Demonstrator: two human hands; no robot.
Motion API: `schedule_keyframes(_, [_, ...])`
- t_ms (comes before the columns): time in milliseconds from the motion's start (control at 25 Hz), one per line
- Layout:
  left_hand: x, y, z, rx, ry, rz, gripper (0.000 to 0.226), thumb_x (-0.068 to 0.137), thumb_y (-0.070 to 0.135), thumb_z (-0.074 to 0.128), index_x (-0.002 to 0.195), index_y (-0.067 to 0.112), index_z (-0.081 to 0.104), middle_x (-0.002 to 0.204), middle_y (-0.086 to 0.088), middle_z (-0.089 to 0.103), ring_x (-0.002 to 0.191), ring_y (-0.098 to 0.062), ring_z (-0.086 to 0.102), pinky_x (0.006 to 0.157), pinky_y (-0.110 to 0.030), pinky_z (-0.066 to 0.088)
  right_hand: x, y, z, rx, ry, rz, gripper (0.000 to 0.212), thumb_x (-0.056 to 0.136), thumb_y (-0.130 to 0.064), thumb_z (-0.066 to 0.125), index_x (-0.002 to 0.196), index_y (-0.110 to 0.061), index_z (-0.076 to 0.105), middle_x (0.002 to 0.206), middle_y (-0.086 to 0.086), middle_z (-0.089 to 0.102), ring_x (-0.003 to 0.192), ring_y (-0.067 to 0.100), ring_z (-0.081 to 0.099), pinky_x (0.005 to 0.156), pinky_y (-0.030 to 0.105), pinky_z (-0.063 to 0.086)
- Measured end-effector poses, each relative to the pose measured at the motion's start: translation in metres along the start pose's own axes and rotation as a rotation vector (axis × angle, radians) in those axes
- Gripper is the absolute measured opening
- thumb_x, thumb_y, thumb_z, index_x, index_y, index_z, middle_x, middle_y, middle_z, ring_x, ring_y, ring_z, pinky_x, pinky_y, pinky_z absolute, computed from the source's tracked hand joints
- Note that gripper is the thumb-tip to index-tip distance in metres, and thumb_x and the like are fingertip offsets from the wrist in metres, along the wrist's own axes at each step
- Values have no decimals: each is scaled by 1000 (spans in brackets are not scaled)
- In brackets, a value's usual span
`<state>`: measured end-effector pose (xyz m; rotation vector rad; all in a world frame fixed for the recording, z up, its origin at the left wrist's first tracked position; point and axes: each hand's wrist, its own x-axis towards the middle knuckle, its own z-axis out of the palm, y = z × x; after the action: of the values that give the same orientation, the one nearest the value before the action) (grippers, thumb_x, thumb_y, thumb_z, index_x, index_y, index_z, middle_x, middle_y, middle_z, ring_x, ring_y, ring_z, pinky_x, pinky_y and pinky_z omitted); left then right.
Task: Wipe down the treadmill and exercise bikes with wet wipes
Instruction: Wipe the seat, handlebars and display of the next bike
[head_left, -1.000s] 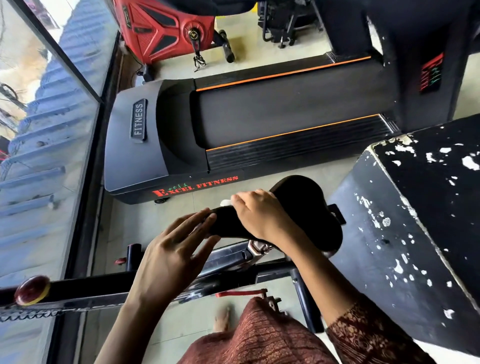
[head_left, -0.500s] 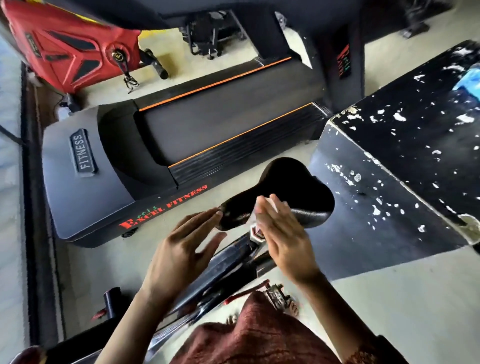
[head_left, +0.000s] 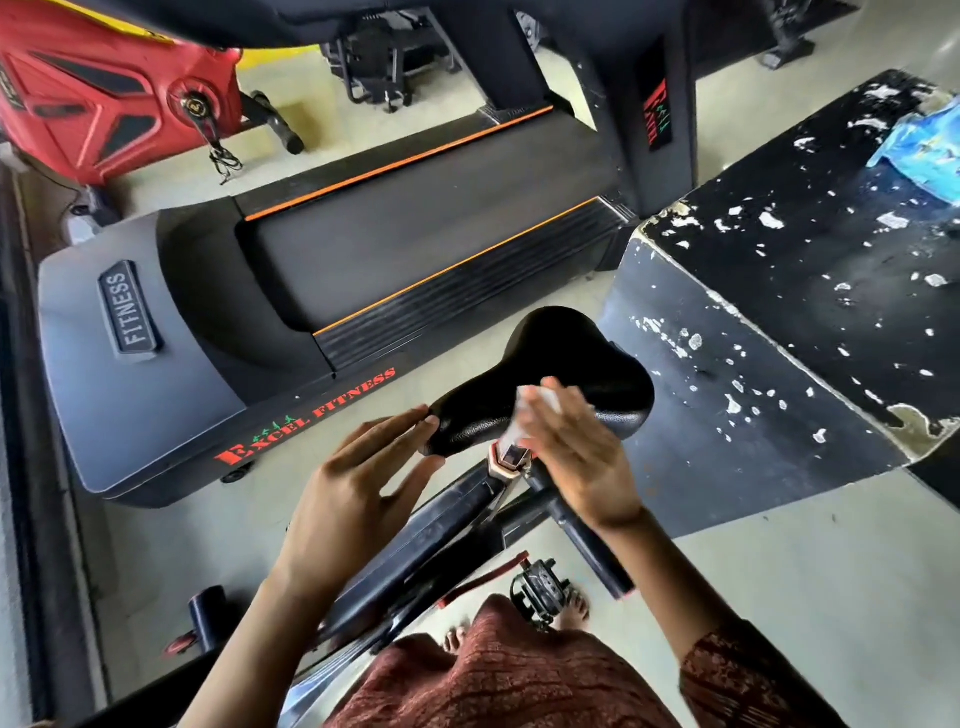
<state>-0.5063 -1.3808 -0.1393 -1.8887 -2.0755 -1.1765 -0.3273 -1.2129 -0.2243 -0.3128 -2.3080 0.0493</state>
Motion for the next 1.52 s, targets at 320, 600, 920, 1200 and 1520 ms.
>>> schedule_keyframes(320, [0, -1, 0, 33, -4, 14, 32, 86, 26, 64, 105, 3, 72, 113, -8, 68, 96, -22, 68, 85, -30, 53, 31, -41, 17, 169, 28, -96, 49, 97, -2, 42, 144, -12, 33, 154, -1, 27, 142, 27, 29, 116, 45, 25])
schedule_keyframes(600, [-2, -2, 2, 72, 16, 16, 28, 84, 22, 68, 105, 4, 73, 111, -7, 70, 91, -22, 68, 82, -30, 52, -15, 19, -8, -61, -33, 43, 55, 99, -22, 54, 148, -17, 28, 159, -3, 18, 142, 29, 28, 116, 45, 24])
schedule_keyframes(920, [-13, -15, -14, 132, 48, -67, 29, 86, 23, 64, 104, 2, 73, 109, -9, 70, 91, -24, 68, 83, -31, 52, 64, -52, 4, 66, -279, -284, 41, 95, -8, 53, 136, -11, 50, 142, 9, 49, 132, 33, 43, 113, 46, 29])
schedule_keyframes(1200, [8, 3, -3, -12, 50, -176, 37, 86, 30, 61, 111, 4, 70, 116, -5, 65, 97, -12, 63, 87, -11, 46, 97, -9, -8, 317, -476, 311, 47, 98, -41, 29, 97, -12, 66, 99, 3, 66, 98, 23, 58, 91, 32, 41])
schedule_keyframes(1520, [38, 18, 21, 23, -144, -160, 43, 88, 35, 54, 115, 5, 69, 114, -6, 69, 93, -14, 63, 79, -14, 48, 93, 12, -14, 473, -670, 283, 49, 102, -42, 26, 125, -15, 60, 131, 1, 59, 135, 16, 39, 115, 26, 19])
